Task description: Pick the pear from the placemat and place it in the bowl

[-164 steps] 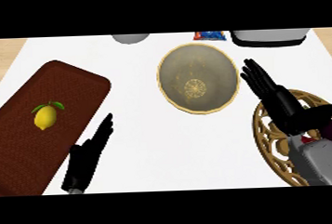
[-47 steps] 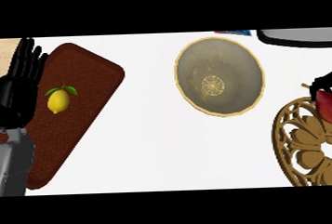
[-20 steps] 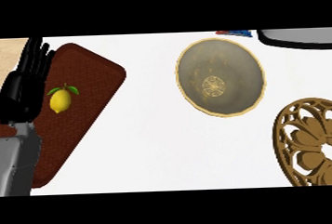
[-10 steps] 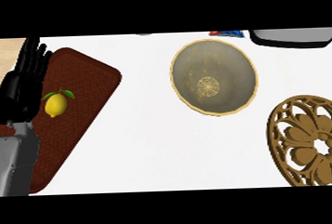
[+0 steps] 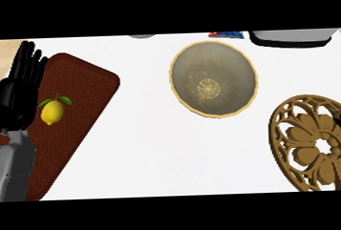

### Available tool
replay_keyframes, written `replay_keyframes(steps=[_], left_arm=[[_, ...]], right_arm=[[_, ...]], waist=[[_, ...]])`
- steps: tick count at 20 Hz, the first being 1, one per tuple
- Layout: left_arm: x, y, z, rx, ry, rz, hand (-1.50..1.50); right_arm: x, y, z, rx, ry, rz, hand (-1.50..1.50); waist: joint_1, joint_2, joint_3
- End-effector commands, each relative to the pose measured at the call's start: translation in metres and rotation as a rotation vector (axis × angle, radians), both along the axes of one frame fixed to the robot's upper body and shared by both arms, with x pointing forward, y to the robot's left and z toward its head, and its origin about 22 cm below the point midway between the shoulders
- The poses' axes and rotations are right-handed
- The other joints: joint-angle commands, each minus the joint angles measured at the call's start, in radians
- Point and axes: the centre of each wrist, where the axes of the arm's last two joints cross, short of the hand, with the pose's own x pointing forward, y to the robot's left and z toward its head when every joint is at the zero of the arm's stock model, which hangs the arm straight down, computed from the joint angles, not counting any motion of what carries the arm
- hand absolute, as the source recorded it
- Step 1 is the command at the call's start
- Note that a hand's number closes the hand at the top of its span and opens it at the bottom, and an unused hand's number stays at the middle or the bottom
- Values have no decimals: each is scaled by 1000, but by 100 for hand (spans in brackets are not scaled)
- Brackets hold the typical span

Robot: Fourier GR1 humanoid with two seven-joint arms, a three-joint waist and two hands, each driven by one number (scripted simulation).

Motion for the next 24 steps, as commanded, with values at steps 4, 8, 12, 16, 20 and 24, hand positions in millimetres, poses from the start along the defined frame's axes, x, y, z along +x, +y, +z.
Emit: replay_keyframes(steps=[4,8,12,16,20,24], left_arm=[[-6,-1,-5,-2,-12,14,0],[-3,13,-1,-6,-2,51,0],[-27,9,-11,-4,-13,60,0],[-17,34,-12,-8,-5,47,0],[-17,29,-6,-7,1,66,0],[-16,13,-8,-7,10,35,0]], right_arm=[[16,75,-33,-24,224,264,150],[17,95,-77,-57,250,273,150],[14,117,-102,-94,168,214,150],[15,126,-119,-137,229,101,150],[6,138,-169,-109,374,87,-150],[1,150,-190,84,498,124,-150]], waist=[[-24,-6,0],[-40,-3,0],[-41,-9,1],[-39,-2,0],[-45,-7,0],[-39,-4,1]])
